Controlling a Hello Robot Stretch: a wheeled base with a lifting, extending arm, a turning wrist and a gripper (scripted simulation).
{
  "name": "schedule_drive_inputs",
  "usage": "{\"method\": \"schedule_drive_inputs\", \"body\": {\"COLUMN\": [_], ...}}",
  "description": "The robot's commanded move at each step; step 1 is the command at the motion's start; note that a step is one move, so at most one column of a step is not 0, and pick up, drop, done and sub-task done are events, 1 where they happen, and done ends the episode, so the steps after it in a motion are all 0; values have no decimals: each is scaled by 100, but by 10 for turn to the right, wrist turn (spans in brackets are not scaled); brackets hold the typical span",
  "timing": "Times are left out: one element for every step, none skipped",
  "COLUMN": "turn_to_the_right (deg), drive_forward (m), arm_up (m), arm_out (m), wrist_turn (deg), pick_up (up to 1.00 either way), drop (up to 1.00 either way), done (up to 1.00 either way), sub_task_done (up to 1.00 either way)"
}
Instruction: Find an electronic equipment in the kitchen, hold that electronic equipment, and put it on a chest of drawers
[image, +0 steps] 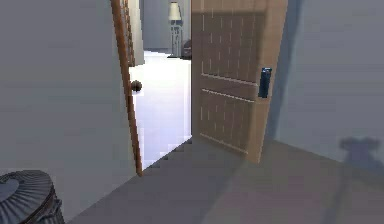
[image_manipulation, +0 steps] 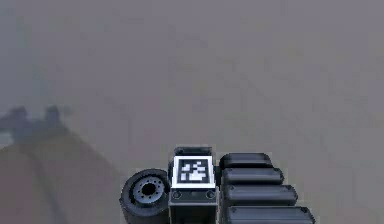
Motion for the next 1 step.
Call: {"method": "schedule_drive_inputs", "body": {"turn_to_the_right": [0], "drive_forward": [100], "arm_up": [0], "arm_out": [0], "wrist_turn": [0], "pick_up": [0], "drop": [0], "done": [0], "sub_task_done": [0]}}
